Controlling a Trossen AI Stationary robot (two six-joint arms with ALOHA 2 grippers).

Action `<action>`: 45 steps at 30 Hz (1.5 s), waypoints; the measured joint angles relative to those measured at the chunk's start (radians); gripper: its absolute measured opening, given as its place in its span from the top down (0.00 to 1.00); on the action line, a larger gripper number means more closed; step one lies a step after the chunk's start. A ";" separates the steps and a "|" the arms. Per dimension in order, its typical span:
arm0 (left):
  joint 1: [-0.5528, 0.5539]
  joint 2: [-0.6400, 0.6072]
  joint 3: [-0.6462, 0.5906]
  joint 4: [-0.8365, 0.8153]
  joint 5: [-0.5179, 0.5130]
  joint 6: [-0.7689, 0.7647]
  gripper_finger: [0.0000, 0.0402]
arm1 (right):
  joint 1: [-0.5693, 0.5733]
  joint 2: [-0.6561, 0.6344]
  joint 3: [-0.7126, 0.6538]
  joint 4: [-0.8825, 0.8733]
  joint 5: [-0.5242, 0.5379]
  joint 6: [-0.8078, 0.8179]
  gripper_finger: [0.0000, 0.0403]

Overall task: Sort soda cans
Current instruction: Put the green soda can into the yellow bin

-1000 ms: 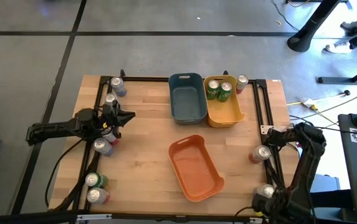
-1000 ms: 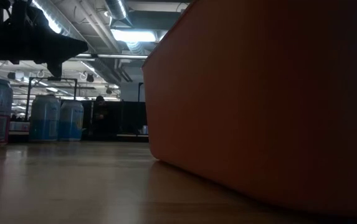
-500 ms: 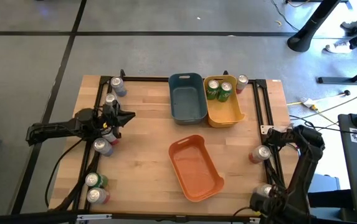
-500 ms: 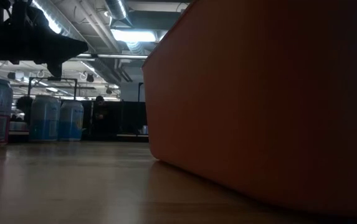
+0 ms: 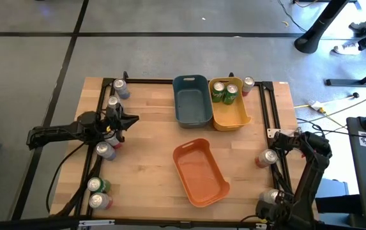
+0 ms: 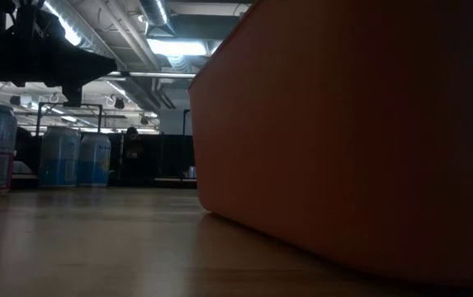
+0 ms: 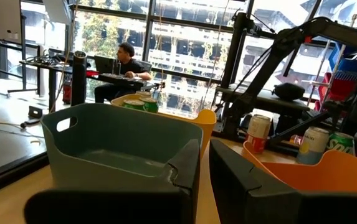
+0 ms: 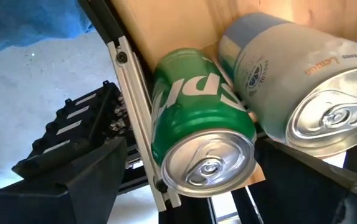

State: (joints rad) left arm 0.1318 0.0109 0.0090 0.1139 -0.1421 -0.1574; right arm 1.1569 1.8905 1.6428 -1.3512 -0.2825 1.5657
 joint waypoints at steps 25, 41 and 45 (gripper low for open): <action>0.000 0.000 0.000 0.000 0.000 0.000 0.93 | 0.008 0.021 -0.106 0.083 -0.094 -0.003 0.11; 0.000 0.000 0.000 0.001 0.000 -0.011 0.93 | -0.010 0.022 -0.119 0.091 -0.072 -0.003 0.29; 0.000 0.000 0.000 0.001 0.000 -0.011 0.93 | -0.040 0.020 -0.087 0.061 -0.042 -0.007 0.29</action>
State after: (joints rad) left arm 0.1318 0.0109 0.0091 0.1146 -0.1417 -0.1688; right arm 1.1166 1.9102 1.5560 -1.2904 -0.3249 1.5590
